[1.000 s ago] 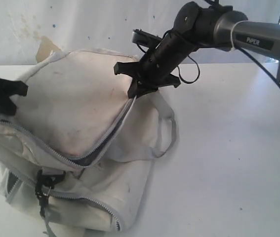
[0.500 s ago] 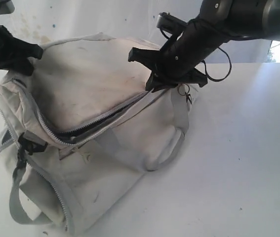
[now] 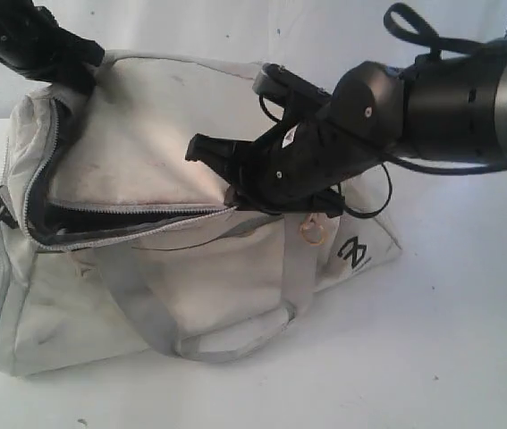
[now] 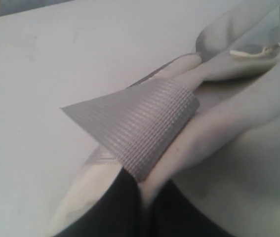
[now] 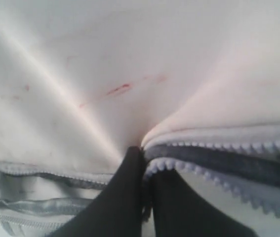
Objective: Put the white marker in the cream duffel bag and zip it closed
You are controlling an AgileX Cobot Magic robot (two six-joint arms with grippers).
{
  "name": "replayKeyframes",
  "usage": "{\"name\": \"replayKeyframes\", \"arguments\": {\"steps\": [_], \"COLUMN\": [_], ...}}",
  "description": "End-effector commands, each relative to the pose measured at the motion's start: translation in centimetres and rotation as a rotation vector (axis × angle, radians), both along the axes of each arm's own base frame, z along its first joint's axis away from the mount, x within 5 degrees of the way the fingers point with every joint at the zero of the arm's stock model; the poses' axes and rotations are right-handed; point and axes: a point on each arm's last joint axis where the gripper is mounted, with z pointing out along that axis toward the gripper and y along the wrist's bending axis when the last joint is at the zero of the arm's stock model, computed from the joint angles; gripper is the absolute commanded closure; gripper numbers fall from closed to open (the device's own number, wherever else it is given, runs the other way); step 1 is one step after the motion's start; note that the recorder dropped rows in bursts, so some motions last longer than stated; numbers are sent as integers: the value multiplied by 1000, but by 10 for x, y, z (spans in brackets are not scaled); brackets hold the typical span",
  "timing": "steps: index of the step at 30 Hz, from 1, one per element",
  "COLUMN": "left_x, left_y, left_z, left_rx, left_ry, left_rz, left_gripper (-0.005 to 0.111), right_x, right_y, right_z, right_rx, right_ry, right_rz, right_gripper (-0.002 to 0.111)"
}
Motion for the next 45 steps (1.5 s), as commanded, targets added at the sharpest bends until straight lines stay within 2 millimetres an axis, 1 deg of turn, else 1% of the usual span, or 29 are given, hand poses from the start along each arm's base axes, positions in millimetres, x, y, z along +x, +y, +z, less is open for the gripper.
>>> {"name": "replayKeyframes", "arguments": {"steps": [1,2,6,8,9,11,12,14,15,17,18,20,21,22,23,24,25,26,27,28,29,30,31,32,35,38,40,45], "left_x": [11,12,16,16,16,16,16,16,15,14,13,10,8,6,2,-1,-7,-10,-17,-20,-26,-27,-30,-32,-45,-62,-70,-93], "left_y": [-1,0,5,6,7,7,7,7,7,7,7,8,8,8,8,8,9,9,9,9,7,6,2,-3,-27,-53,-63,-78], "left_z": [-3,-6,-21,-25,-26,-26,-26,-26,-26,-24,-22,-18,-13,-10,-4,0,7,11,18,20,25,25,30,32,35,27,24,18], "left_rx": [-49,-37,45,70,75,80,80,80,79,73,74,78,78,77,77,76,68,60,44,45,40,39,36,31,32,39,35,29], "left_ry": [-4,2,37,48,52,57,57,57,62,67,70,67,66,64,63,62,85,96,127,140,163,166,158,156,161,204,228,286], "left_rz": [1,-2,-6,-10,-12,-14,-14,-14,-14,-5,0,-2,-6,-6,-11,-14,-9,2,23,18,19,16,11,8,-47,-107,-121,-137], "left_gripper": [107,107,107,107,107,102,97,85,75,59,51,40,34,32,30,30,30,30,32,34,39,42,44,44,44,44,44,45], "right_x": [-22,-25,-26,-26,-26,-26,-25,-25,-25,-25,-25,-27,-28,-29,-28,-28,-27,-28,-28,-28,-29,-29,-29,-29,-24,-13,-9,2], "right_y": [11,13,12,12,12,12,13,13,13,13,13,12,12,11,9,9,5,3,-3,-5,-12,-14,-21,-27,-49,-76,-86,-114], "right_z": [-5,-7,-18,-21,-22,-23,-22,-22,-22,-22,-22,-21,-20,-18,-11,-7,4,9,19,24,33,37,46,50,54,52,52,51], "right_rx": [35,34,11,-1,-2,-1,3,8,12,10,7,-2,-9,-13,-21,-23,-41,-53,-77,-87,-108,-109,-110,-115,-153,-187,-196,-207], "right_ry": [-7,-4,43,58,59,58,51,47,48,50,54,69,82,88,100,106,110,116,127,133,143,138,132,138,150,189,198,207], "right_rz": [7,15,4,6,6,5,3,-1,-4,-3,-2,5,11,15,25,31,59,76,107,120,153,168,211,233,257,244,235,188], "right_gripper": [108,108,108,108,106,98,94,79,70,53,47,40,39,39,39,40,41,42,42,42,42,42,42,42,42,44,46,51]}}
